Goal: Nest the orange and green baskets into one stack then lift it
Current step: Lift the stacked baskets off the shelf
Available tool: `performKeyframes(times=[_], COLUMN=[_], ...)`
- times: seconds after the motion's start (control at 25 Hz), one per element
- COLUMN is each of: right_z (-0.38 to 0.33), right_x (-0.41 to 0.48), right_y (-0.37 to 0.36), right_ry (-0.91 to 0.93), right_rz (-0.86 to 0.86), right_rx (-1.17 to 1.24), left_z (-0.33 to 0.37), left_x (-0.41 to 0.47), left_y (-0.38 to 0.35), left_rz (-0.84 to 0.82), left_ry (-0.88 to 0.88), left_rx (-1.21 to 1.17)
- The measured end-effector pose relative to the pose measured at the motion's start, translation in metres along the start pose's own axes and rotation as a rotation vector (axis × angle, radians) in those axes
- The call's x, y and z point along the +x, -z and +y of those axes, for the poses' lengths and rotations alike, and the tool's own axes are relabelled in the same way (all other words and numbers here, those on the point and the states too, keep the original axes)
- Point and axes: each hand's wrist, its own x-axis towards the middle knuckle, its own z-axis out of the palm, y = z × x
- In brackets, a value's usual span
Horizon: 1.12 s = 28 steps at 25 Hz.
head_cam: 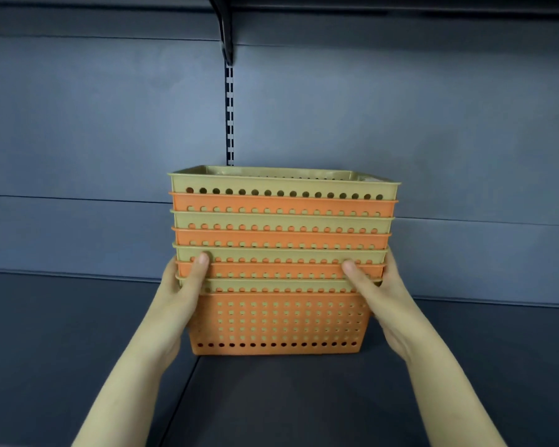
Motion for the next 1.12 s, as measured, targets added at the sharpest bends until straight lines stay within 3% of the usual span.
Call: performKeyframes(times=[0.2,0.52,0.8,1.12], right_z=[0.009,0.004,0.006,-0.022], right_x=[-0.019,-0.071,-0.109,-0.172], right_y=[0.013,0.054,0.075,0.024], right_ry=[-0.008,0.028,-0.13,-0.107], right_rz=[-0.044,-0.12,-0.237,-0.458], right_rx=[0.04,0.099,0.297,0.385], left_z=[0.0,-0.015,0.014,0.044], left_x=[-0.039,-0.14,-0.233,-0.333], left_y=[-0.017,-0.051,-0.106,-0.079], left_rz=[0.137,0.426,0.629,0.99], left_ry=[-0.064,-0.006,-0.081,-0.215], left_rx=[0.039,0.003,-0.033,0.056])
